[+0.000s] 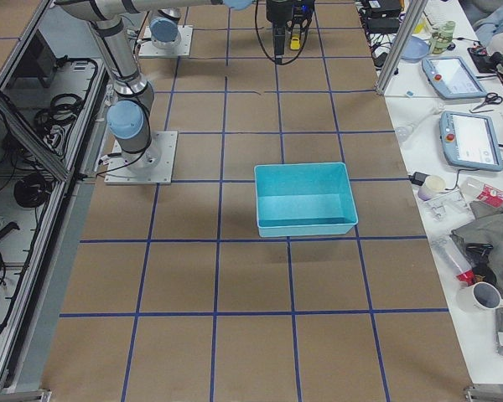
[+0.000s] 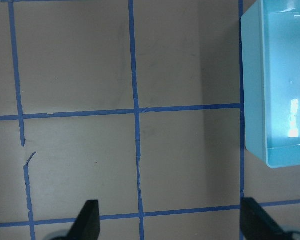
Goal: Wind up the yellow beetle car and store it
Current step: 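Release the car and raise the left gripper while the car rolls toward the bin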
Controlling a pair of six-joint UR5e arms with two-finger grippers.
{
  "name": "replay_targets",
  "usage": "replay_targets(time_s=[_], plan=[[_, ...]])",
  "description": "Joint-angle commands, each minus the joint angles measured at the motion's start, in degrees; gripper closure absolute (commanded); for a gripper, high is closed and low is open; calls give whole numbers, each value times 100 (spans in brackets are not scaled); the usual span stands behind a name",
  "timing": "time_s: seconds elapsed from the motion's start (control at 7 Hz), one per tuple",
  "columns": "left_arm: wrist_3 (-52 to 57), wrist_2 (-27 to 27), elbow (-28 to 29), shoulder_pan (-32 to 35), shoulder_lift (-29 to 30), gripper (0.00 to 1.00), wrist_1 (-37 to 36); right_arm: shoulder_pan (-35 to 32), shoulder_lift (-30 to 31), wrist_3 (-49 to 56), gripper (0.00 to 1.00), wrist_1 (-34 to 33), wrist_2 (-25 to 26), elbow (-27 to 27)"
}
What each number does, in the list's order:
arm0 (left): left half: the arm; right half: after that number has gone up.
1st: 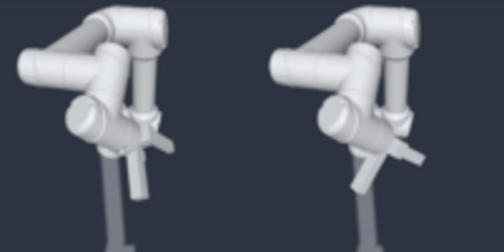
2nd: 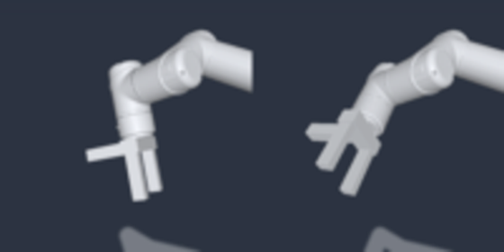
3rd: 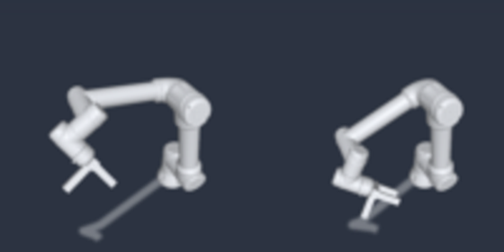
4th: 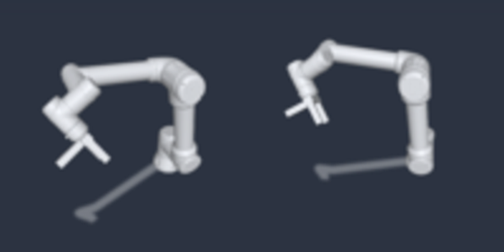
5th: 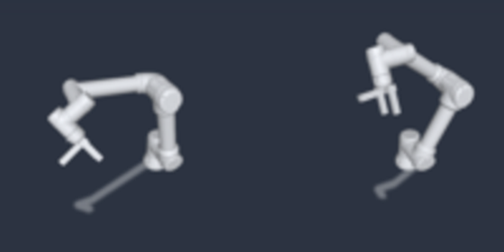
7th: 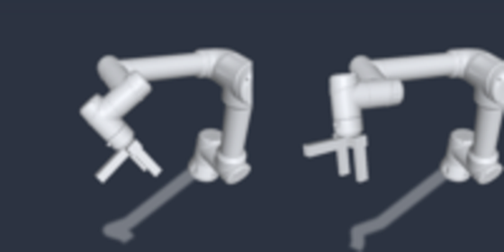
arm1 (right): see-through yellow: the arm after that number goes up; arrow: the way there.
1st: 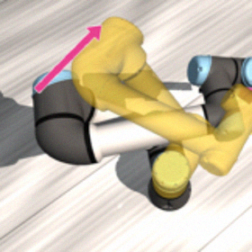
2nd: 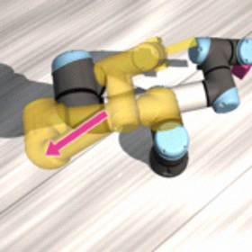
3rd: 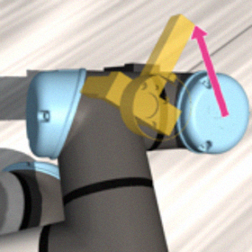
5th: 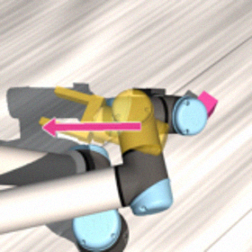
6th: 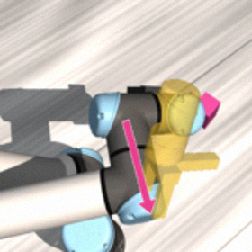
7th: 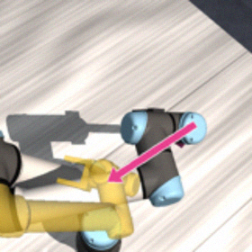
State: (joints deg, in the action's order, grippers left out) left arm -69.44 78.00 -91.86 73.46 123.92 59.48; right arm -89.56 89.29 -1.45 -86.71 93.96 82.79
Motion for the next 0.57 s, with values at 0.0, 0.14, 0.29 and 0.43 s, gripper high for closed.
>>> replay_targets(time_s=[0.0,0.14,0.29,0.43], plan=[[158,31,-24,-252,27,100,63,0,0,4,0,5,-1,0],[150,57,-24,-262,-34,100,72,0,0,5,0,5,-1,0],[132,57,-24,-253,-121,36,81,0,0,5,0,14,-1,9],[141,110,-51,-253,-105,7,81,0,0,5,0,14,-1,9]])
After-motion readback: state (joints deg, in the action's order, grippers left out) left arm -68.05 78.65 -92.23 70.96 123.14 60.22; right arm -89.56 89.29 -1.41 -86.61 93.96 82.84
